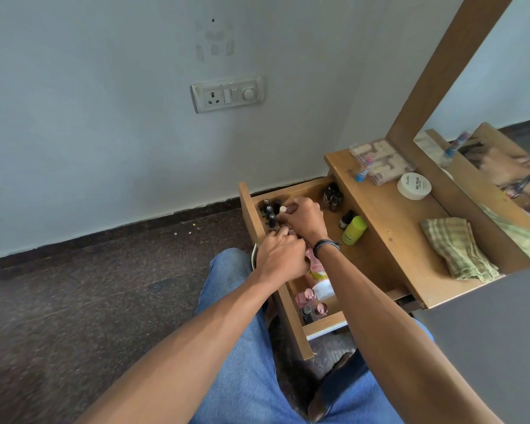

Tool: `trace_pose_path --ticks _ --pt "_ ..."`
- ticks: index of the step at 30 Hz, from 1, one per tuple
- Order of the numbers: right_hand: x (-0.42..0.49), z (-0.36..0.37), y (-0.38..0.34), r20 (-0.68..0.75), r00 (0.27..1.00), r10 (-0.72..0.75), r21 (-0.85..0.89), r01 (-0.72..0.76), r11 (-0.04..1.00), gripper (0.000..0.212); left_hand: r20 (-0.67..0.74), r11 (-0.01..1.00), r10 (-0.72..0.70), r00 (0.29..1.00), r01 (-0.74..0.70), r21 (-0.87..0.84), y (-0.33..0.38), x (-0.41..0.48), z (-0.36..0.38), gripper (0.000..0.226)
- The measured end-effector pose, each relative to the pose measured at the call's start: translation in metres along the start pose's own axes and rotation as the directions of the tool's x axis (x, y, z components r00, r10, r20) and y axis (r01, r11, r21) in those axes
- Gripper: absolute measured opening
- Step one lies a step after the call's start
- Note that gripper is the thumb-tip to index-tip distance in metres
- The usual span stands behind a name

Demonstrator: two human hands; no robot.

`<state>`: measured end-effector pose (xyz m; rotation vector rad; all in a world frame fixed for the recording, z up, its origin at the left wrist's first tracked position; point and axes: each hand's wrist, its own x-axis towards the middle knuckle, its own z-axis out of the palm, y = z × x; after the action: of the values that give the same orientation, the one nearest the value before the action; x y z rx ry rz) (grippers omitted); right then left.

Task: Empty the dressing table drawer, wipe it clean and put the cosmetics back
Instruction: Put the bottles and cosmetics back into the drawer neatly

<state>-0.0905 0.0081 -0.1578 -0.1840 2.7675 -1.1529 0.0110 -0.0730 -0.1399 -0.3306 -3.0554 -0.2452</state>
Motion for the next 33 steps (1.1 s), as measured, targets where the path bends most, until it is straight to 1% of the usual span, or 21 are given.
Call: trace_pose_path --ticks 5,11,13,14,16,17,18,19,20,21,22,23,24,25,27,29,31,33 --pt "0.004 0.001 0.006 0.011 1.000 0.010 0.048 -0.010 0.999 0.018 0.000 1.000 -0.006 1.000 0.006 -0.013 0.001 0.000 0.000 0.026" --pt "0.006 -0.004 0.012 0.036 0.998 0.043 0.132 -0.047 0.990 0.030 0.024 1.000 -0.006 1.000 0.006 -0.013 0.001 0.002 -0.003 0.025" --pt "0.002 -0.011 0.012 -0.023 0.999 0.036 0.155 -0.032 0.987 0.028 0.039 1.000 -0.009 0.999 0.009 -0.001 0.000 0.002 -0.002 0.025" --pt "-0.002 -0.017 0.010 -0.076 0.997 0.030 0.159 -0.017 0.987 0.025 0.043 1.000 -0.013 0.999 0.013 0.000 -0.001 0.003 -0.001 0.025" --pt "-0.012 -0.034 0.004 -0.228 0.974 -0.011 0.146 0.046 0.988 0.017 0.050 1.000 -0.015 0.999 0.015 0.001 -0.001 0.003 0.000 0.026" --pt "-0.019 -0.046 0.000 -0.322 0.945 -0.053 0.125 0.098 0.987 0.014 0.049 1.000 -0.015 0.999 0.015 0.001 -0.001 0.004 0.001 0.027" --pt "-0.023 -0.057 -0.002 -0.423 0.899 -0.109 0.089 0.161 0.983 0.012 0.046 1.000 -0.015 0.999 0.015 0.000 -0.002 0.004 0.001 0.027" --pt "-0.027 -0.069 -0.003 -0.523 0.836 -0.164 0.052 0.223 0.973 0.011 0.040 1.000 -0.015 0.999 0.015 -0.002 -0.002 0.005 0.001 0.027" --pt "-0.029 -0.079 -0.003 -0.615 0.766 -0.187 0.032 0.262 0.965 0.010 0.037 1.000 -0.014 0.999 0.014 -0.002 -0.002 0.005 0.002 0.027" --pt "-0.030 -0.088 -0.002 -0.694 0.700 -0.167 0.044 0.273 0.961 0.009 0.037 1.000 -0.013 0.999 0.013 0.000 -0.002 0.005 0.003 0.028" --pt "-0.030 -0.096 0.000 -0.753 0.649 -0.107 0.091 0.264 0.960 0.011 0.040 1.000 -0.011 0.999 0.011 -0.001 -0.002 0.006 0.004 0.029" --pt "-0.029 -0.102 0.001 -0.783 0.622 -0.019 0.166 0.238 0.957 0.017 0.047 1.000 -0.008 0.999 0.008 -0.005 -0.003 0.006 0.005 0.029" --pt "-0.028 -0.108 0.004 -0.781 0.621 0.073 0.245 0.196 0.950 0.026 0.053 1.000 -0.004 0.999 0.004 -0.005 -0.003 0.006 0.006 0.030" --pt "-0.025 -0.112 0.007 -0.755 0.639 0.148 0.306 0.144 0.941 0.037 0.062 1.000 0.000 0.998 0.000 -0.003 -0.003 0.006 0.007 0.030" --pt "-0.019 -0.117 0.013 -0.677 0.699 0.230 0.360 0.042 0.932 0.055 0.074 1.000 0.005 0.997 -0.005 -0.004 -0.004 0.006 0.007 0.032" --pt "-0.011 -0.117 0.018 -0.621 0.740 0.259 0.356 -0.028 0.934 0.064 0.078 1.000 0.008 0.997 -0.007 -0.010 -0.004 0.007 0.007 0.034" --pt "-0.004 -0.114 0.022 -0.592 0.763 0.260 0.335 -0.061 0.940 0.073 0.073 1.000 0.008 0.997 -0.007 -0.019 -0.004 0.007 0.007 0.035" --pt "0.001 -0.112 0.023 -0.576 0.778 0.249 0.307 -0.077 0.949 0.075 0.061 0.999 -0.001 0.998 0.003 -0.032 -0.005 0.007 0.006 0.034"
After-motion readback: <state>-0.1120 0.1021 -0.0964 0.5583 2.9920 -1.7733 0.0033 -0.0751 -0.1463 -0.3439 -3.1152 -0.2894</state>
